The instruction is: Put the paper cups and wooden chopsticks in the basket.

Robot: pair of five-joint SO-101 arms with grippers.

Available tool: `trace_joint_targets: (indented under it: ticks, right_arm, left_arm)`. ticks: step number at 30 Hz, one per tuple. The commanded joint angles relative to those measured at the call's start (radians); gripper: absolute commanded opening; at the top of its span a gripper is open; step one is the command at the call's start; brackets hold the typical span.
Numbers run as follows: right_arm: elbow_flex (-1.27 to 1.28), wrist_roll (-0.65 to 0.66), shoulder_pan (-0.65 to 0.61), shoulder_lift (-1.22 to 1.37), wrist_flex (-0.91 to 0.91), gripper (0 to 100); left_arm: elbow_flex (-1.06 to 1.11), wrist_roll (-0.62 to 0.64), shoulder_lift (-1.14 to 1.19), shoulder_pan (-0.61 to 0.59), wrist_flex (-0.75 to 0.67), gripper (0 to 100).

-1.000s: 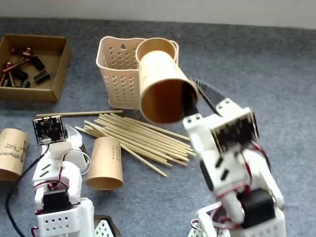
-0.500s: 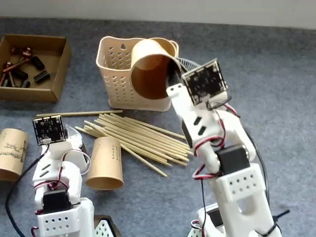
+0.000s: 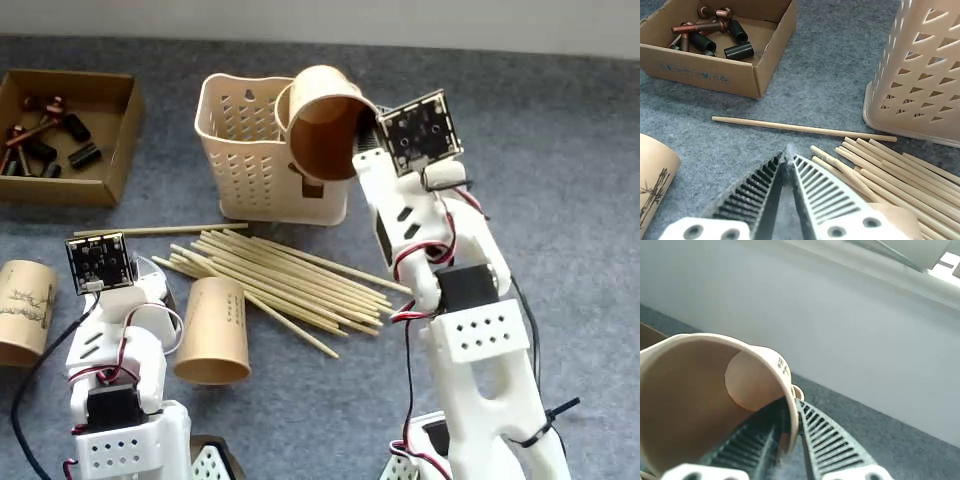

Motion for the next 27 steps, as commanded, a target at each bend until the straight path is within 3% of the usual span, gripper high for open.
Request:
trace_joint_targets:
  ticks: [1, 5, 15, 27]
  right_arm:
    - [-0.045, -0.008, 0.002, 0.005, -0.031, 5.1]
    - [-0.039, -0.008, -0.007, 0.01, -0.096, 12.5]
    - [-0.05, -0.008, -0.033, 0.044, -0.168, 12.5]
    - [-0.278, -0.008, -0.067, 0.236, -0.162, 12.4]
  left_arm:
    - [-0.002, -0.011, -0.007, -0.01, -0.02, 1]
    - [-0.002, -0.011, -0.007, -0.01, -0.02, 1]
    - [-0.002, -0.011, -0.007, -0.01, -0.02, 1]
    - [-0.002, -0.011, -0.007, -0.01, -0.018, 1]
